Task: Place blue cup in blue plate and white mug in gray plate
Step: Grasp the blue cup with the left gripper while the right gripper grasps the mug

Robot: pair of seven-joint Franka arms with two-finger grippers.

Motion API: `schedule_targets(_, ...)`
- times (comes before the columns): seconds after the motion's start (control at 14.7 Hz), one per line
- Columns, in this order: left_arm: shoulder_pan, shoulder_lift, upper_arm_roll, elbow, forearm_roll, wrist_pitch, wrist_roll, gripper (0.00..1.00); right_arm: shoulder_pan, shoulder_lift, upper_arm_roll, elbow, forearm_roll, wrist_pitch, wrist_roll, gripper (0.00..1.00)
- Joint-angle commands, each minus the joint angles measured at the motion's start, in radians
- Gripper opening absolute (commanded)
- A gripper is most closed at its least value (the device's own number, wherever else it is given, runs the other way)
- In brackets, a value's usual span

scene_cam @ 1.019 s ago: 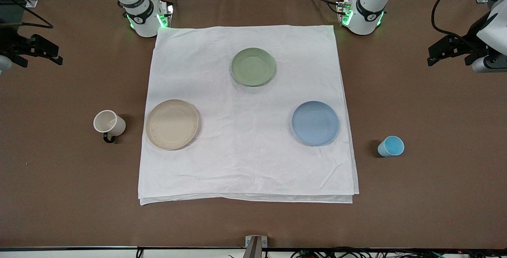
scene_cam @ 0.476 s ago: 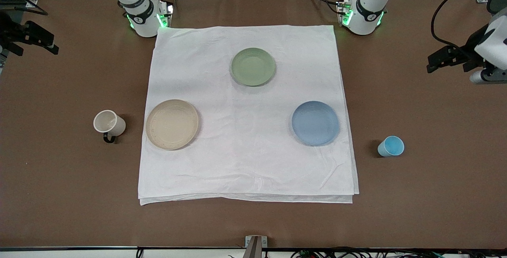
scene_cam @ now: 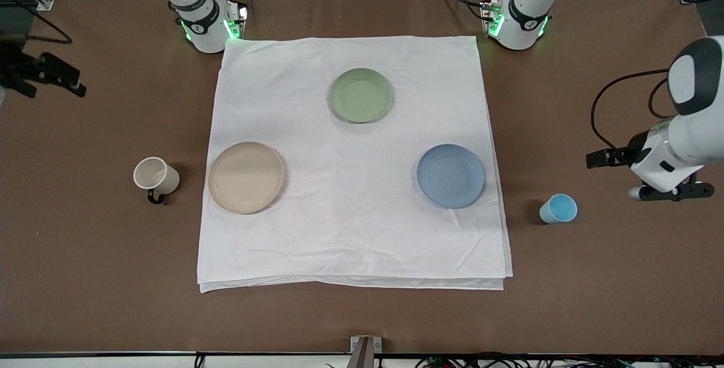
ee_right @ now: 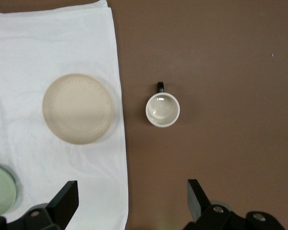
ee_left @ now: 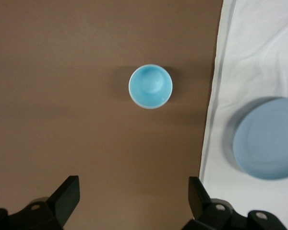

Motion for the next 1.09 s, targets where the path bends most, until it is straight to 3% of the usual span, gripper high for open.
schedule_targets(0.0, 0.015, 0.029, -0.001, -0.085, 0.019, 0.147, 0.009, 1.00, -0.029, 0.213, -0.003, 0.055, -0.005, 0.123, -0.029, 1.00)
schedule_targets(0.27, 0.037, 0.127, -0.003, -0.128, 0.054, 0.325, 0.013, 1.00, -0.043, 0.376, -0.002, 0.005, 0.012, 0.285, -0.028, 1.00)
schedule_targets(0.61, 0.053, 0.206, -0.003, -0.124, 0.056, 0.427, 0.012, 0.96, -0.044, 0.398, 0.001, -0.288, 0.014, 0.652, -0.026, 1.00)
schedule_targets(0.88, 0.055, 0.243, -0.003, -0.122, 0.056, 0.464, 0.012, 0.75, -0.053, 0.422, 0.001, -0.394, 0.014, 0.781, -0.025, 0.99)
schedule_targets(1.02, 0.047, 0.258, -0.003, -0.117, 0.054, 0.464, 0.010, 0.63, -0.053, 0.422, 0.001, -0.408, 0.014, 0.775, -0.023, 0.90)
